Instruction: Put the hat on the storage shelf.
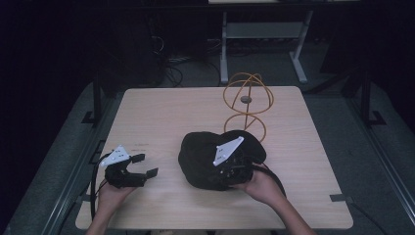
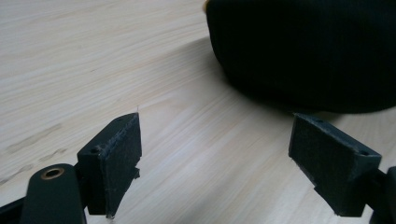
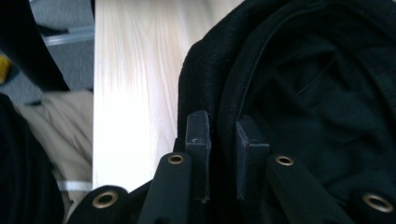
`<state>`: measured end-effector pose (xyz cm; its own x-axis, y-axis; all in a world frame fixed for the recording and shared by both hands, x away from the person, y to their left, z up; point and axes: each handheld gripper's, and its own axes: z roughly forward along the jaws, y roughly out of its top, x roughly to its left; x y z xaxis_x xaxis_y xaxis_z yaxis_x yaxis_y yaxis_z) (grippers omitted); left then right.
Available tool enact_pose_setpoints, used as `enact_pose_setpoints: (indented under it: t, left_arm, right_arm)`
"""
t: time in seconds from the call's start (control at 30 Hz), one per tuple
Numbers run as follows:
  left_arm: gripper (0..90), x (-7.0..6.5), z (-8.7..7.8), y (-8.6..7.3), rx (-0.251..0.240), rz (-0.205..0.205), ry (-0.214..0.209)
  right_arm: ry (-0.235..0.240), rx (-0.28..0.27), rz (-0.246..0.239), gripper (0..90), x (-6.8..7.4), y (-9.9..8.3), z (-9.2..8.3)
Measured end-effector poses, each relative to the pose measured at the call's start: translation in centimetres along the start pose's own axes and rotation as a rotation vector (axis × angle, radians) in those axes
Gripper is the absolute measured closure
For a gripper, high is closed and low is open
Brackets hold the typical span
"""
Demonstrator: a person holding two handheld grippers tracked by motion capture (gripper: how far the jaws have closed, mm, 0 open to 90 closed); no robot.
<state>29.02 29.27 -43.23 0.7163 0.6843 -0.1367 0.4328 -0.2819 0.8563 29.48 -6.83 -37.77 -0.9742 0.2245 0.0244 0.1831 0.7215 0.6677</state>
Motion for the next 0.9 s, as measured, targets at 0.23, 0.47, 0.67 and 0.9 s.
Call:
enact_pose_setpoints:
  t: [0.23,0.47,0.67,0.9]
  left_arm:
    - [16.8,-1.7,0.7,1.0,-0.039,0.018,-0.051]
    - [16.8,-3.9,1.7,2.3,-0.072,0.053,-0.116]
    - [16.8,-5.9,2.7,3.5,-0.085,0.1,-0.157]
    - [16.8,-7.3,4.6,5.2,-0.132,0.139,-0.17]
  right_arm:
    - [-0.016,-0.063,0.023,77.2,-0.3,0.7,-2.2]
    - [-0.02,-0.135,0.032,77.3,-0.5,1.5,-3.7]
    - [-0.039,-0.159,0.039,77.3,-0.7,2.7,-4.8]
    - [-0.056,-0.184,0.047,77.3,-0.7,3.5,-5.6]
